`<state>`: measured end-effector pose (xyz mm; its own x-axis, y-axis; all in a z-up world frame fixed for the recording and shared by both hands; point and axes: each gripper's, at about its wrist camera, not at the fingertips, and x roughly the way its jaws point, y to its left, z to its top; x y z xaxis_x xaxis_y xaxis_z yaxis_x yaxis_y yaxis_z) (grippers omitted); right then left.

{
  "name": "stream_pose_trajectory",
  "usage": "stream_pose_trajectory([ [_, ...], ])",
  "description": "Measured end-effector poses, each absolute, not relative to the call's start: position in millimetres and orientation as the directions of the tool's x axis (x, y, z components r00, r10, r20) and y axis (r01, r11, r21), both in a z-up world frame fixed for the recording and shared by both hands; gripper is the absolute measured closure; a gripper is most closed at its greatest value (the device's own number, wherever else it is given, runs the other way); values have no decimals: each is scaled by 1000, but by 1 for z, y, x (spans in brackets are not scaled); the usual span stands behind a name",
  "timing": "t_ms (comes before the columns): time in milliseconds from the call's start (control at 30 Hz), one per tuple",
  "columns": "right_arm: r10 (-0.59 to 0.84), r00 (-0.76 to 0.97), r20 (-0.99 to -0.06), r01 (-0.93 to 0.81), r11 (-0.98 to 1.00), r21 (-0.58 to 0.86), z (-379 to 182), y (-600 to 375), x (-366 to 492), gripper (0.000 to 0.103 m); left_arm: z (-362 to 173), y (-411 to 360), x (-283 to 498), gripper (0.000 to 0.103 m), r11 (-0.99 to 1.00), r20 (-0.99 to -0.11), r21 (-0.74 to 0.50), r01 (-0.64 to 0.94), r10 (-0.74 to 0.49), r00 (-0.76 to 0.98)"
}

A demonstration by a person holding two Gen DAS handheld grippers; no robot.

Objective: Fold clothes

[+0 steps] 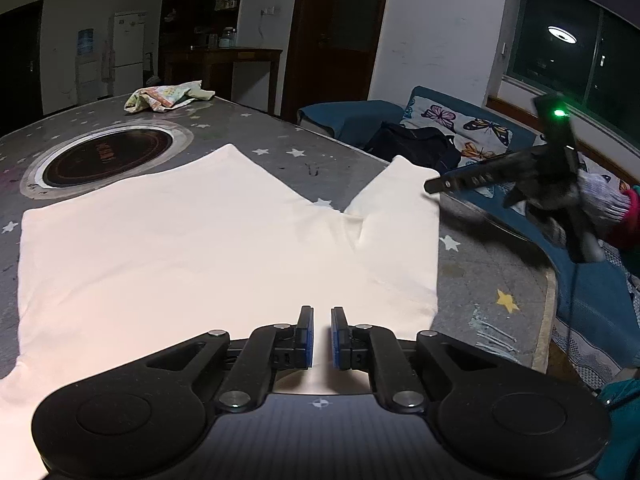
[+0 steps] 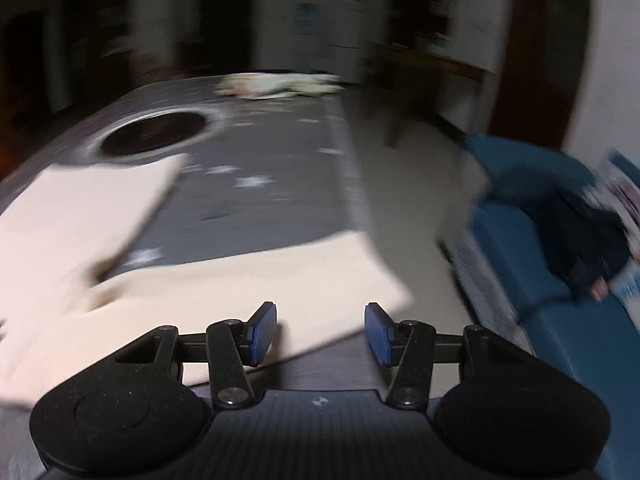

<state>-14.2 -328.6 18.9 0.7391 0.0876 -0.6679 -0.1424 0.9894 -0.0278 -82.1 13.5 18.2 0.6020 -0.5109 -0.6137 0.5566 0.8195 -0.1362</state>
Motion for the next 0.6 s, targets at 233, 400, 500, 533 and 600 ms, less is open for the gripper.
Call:
stream_pose_trajectory([
  [233,127,725,-677,-49,990,133,6,-372,8,62,20,2,-83,91,811,-613,-132,569,-518,596],
  [400,135,744,-654,-39,986,159,3,-378,7,90,19,-5,-83,82,812,-617,-132,569,-517,593],
  [500,141,760,-635,-32,983,181,8,-379,3,94,19,-9,-82,77,811,-619,-129,571,-515,592],
  [533,143,767,-625,-29,982,188,10,-380,1,95,19,-10,-82,77,810,-619,-129,572,-517,592],
  [600,147,782,-606,-24,978,207,15,-382,-3,96,20,-13,-81,76,807,-617,-130,576,-520,590],
])
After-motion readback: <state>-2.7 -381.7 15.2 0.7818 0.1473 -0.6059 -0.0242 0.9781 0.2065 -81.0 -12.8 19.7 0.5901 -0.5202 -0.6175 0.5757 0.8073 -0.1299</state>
